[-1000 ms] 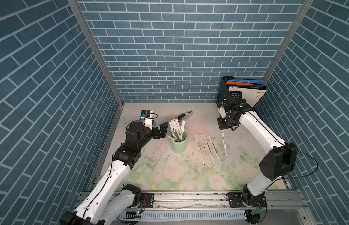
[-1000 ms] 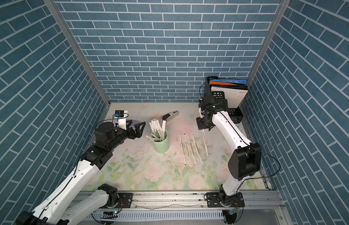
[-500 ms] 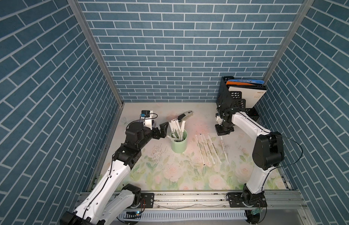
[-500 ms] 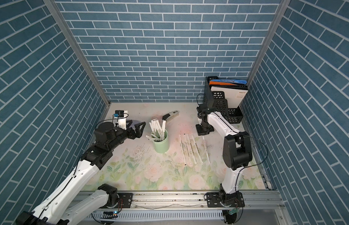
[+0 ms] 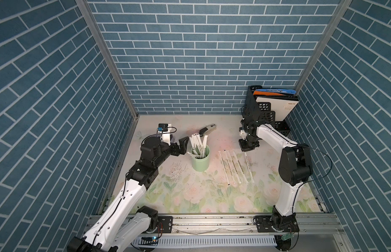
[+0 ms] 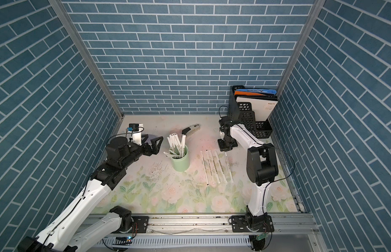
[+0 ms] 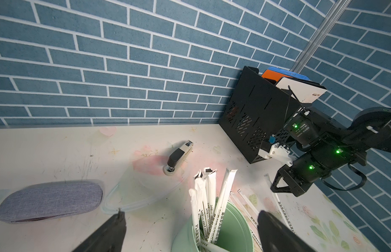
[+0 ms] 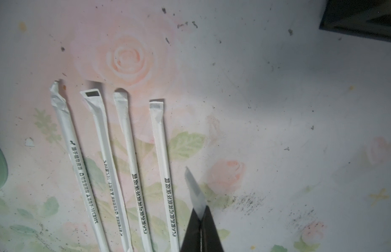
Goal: Take the straws out of the storage container
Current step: Place the straw at the center of the board.
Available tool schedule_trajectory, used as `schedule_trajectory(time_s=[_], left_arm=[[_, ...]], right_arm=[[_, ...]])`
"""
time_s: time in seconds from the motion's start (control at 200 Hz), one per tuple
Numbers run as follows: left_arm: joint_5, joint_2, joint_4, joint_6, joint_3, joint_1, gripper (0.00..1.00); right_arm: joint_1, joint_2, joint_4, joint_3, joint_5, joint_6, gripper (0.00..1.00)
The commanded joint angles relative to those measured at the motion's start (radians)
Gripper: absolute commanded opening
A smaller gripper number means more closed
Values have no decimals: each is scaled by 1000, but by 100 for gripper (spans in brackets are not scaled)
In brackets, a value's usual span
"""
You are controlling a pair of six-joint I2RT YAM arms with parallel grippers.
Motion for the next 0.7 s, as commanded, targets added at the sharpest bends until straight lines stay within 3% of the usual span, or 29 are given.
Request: schedule_trajectory(time_s=[0.0,0.445,0.69], left_arm=[[6,-2,-1,4,7,-2,99],[5,-4,1,3,7,-2,100],[5,-4,-1,3,7,-2,99]], right_arm=[[-2,28,-2,18,-14,-21,3],[-1,48,20,2,-25,-15,4],[-1,49,28,-2,-25,-11,10]])
